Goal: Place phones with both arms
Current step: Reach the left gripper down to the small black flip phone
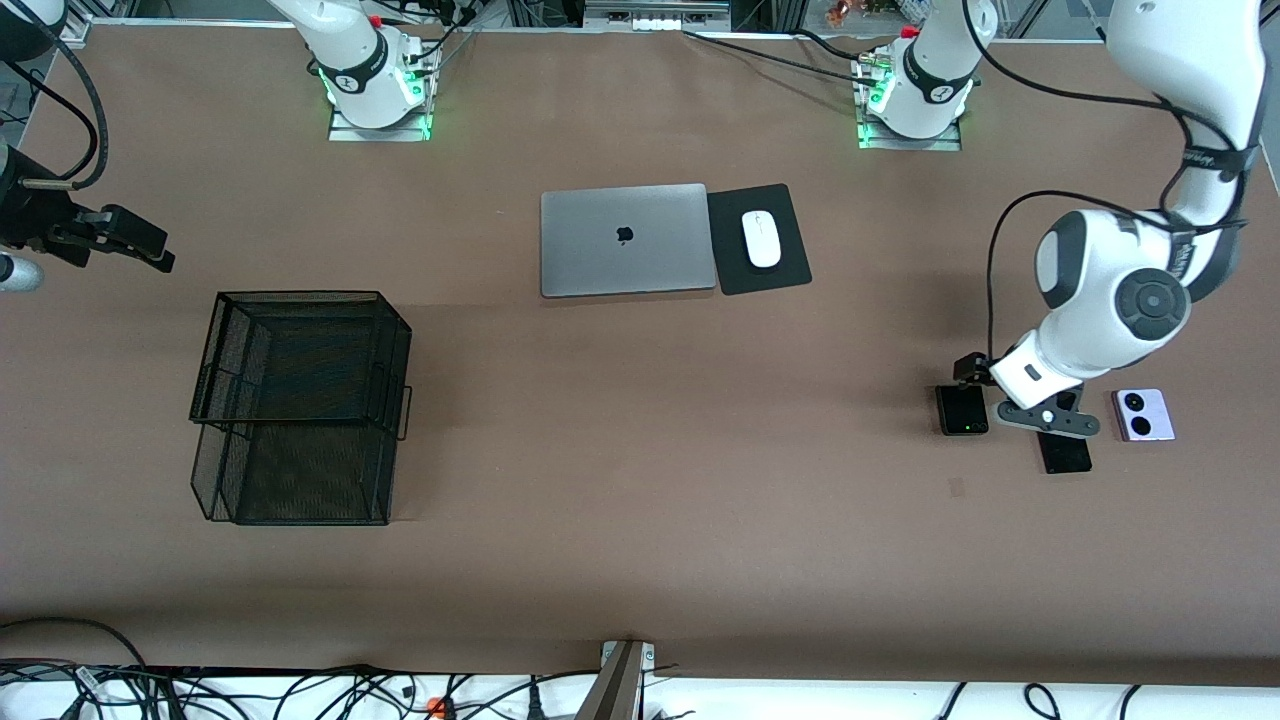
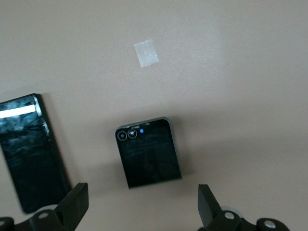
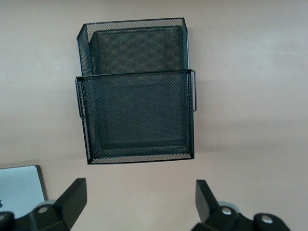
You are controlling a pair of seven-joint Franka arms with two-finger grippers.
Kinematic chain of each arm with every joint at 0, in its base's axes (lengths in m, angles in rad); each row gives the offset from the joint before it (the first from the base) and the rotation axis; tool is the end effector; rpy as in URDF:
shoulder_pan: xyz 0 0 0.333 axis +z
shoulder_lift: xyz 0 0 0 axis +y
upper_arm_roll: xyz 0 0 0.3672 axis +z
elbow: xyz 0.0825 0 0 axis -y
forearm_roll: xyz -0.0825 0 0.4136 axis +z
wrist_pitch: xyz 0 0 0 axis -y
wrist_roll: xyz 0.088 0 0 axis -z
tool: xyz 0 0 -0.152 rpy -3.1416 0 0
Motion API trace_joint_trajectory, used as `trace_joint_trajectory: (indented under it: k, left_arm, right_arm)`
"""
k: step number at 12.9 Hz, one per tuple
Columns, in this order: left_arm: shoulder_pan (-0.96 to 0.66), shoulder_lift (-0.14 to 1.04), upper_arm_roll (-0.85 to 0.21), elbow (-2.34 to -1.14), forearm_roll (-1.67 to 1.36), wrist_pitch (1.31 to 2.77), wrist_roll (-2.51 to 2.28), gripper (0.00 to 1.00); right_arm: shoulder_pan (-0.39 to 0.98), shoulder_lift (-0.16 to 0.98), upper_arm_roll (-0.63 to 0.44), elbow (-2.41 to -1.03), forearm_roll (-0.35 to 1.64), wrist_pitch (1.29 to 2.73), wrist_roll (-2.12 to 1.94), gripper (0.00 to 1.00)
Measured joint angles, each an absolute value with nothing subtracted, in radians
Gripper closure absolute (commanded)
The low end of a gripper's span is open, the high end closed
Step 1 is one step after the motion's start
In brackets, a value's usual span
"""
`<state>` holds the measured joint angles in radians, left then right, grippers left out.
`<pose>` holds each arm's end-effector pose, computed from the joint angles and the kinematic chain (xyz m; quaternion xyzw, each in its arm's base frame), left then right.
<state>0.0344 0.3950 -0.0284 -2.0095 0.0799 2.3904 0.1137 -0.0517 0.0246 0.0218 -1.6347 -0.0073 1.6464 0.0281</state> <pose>0.6424 0.0073 0.2363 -0.9964 0.0821 0.0081 0.0211 0.5965 -0.0190 0.5906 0.9996 -0.0287 -0.0065 0.0034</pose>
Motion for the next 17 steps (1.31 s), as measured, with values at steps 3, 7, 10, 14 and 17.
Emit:
trace_joint_trajectory:
  k: [3, 7, 10, 14, 17]
  left_arm:
    - [0.053, 0.459, -0.028, -2.018, 0.080, 2.449, 0.082, 0.00]
    - [0.048, 0.506, -0.033, -2.019, 0.080, 2.525, 0.040, 0.00]
    - [0.054, 0.562, -0.031, -2.020, 0.080, 2.596, 0.015, 0.00]
    - [0.055, 0.576, -0.031, -2.020, 0.080, 2.605, 0.006, 0.44]
    - [0.055, 0.571, -0.032, -2.016, 0.079, 2.604, -0.007, 0.58]
  right_arm:
    - [-0.052, 0.025, 0.022, -1.635, -0.007, 1.646, 0.028, 0.00]
    - [-0.052, 0.025, 0.022, -1.635, -0.007, 1.646, 0.028, 0.00]
    - [-0.052, 0.025, 0.022, -1.635, -0.007, 1.646, 0.028, 0.00]
    - [-0.052, 0.025, 0.022, -1.635, -0.007, 1.646, 0.028, 0.00]
    - [-0.052, 0.025, 0.022, -1.635, -0.007, 1.646, 0.028, 0.00]
